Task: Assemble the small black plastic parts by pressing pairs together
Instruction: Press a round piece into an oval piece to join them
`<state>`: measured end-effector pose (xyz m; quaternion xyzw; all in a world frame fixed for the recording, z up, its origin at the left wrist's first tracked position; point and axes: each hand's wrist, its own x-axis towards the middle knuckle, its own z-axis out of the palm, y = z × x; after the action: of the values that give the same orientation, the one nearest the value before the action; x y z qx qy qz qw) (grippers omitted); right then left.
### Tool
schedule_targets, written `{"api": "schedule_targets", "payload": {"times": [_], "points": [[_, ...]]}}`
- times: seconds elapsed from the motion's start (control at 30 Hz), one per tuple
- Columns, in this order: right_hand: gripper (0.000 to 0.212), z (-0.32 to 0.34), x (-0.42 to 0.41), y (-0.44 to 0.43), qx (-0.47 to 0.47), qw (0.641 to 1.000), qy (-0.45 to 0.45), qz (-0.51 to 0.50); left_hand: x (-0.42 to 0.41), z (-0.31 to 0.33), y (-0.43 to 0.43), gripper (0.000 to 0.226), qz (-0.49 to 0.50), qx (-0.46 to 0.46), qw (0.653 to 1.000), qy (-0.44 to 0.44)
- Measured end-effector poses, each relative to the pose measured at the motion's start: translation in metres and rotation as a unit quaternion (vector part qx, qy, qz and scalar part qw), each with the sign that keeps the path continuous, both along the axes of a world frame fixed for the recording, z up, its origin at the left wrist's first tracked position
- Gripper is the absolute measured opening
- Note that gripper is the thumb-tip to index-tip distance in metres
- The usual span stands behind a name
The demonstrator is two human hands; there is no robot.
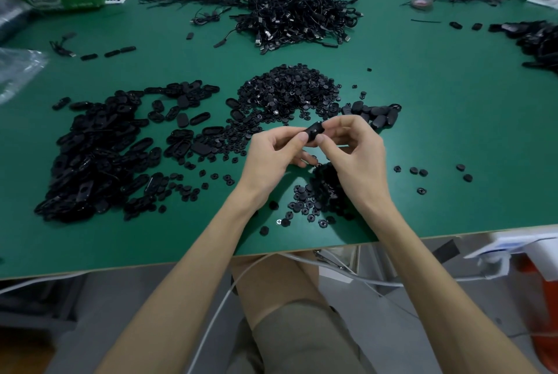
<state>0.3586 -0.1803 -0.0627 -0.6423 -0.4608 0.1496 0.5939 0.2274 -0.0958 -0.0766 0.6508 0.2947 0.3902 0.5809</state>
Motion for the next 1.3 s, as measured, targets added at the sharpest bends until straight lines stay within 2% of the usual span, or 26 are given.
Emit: {"api": "schedule_targets", "payload": {"times": [0.23, 0.43, 0.7, 1.0, 1.3], "points": [[0.016, -0.0009, 0.0019, -0.0013, 0.012, 0.999, 0.034, 0.024, -0.0005, -0.0004, 0.0026, 0.015, 0.060, -0.033, 0.997, -0.029], [0.016, -0.0003, 0.0008, -0.0008, 0.010, 0.999, 0.023, 0.022, -0.0002, -0.0007, 0.0036, 0.014, 0.064, -0.033, 0.997, -0.014], [0.015, -0.0014, 0.0000, 0.0007, -0.001, 1.000, -0.007, -0.004, 0.0005, -0.0015, 0.0015, 0.013, 0.023, 0.027, 0.999, 0.021], [0.011, -0.0046, -0.0002, 0.0031, -0.006, 0.998, -0.063, -0.017, 0.0011, -0.0028, 0.0024, 0.012, 0.007, 0.026, 0.999, 0.032], [0.009, -0.0050, -0.0004, 0.0020, 0.003, 0.996, -0.083, -0.039, 0.0002, -0.0015, 0.0021, 0.014, -0.008, 0.040, 0.998, 0.042]]}}
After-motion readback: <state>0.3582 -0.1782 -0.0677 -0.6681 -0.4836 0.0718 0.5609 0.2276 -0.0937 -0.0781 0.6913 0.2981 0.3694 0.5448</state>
